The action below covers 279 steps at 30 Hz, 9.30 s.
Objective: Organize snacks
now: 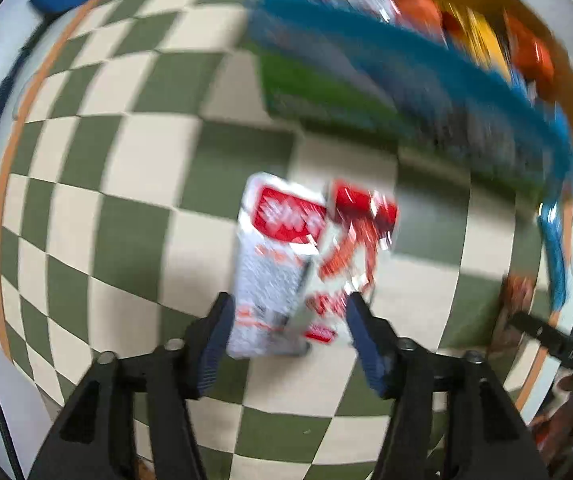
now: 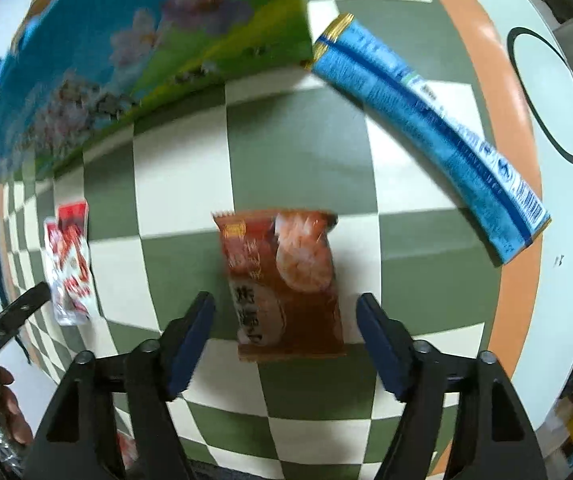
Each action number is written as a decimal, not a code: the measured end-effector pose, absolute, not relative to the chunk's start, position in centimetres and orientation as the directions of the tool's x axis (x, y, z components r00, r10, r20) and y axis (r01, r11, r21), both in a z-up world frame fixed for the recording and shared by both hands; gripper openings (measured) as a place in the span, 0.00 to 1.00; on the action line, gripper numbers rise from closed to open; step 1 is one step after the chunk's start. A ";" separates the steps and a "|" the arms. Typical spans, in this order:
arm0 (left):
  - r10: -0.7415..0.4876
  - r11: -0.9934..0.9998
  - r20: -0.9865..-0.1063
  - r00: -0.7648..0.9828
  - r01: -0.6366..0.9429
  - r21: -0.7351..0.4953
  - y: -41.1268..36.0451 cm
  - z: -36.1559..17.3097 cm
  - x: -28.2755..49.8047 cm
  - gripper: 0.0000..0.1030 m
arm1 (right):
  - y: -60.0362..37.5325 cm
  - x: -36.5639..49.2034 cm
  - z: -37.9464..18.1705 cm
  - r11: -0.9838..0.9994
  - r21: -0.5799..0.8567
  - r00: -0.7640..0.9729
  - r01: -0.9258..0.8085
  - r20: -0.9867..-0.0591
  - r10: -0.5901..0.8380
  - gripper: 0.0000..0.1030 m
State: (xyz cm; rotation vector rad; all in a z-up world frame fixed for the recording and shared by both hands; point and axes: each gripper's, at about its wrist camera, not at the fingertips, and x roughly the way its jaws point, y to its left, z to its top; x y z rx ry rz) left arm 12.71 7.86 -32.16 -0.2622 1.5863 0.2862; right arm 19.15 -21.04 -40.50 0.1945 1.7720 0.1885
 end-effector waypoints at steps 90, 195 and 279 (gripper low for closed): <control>0.059 0.974 -0.993 -0.104 -0.211 0.080 6.4 -34.6 12.7 0.28 | -12.5 15.8 -38.5 0.980 0.137 -0.192 -0.142 -0.975 0.108 0.60; -0.065 0.986 -0.996 -0.059 -0.157 -0.055 6.3 -27.2 45.0 0.95 | -13.6 41.9 -30.2 0.990 0.135 -0.147 -0.035 -0.981 0.128 0.97; 0.166 0.942 -0.985 -0.052 -0.287 0.174 3.3 -35.3 15.2 0.95 | -25.3 20.5 -41.1 0.985 0.111 -0.216 -0.130 -0.973 0.081 0.31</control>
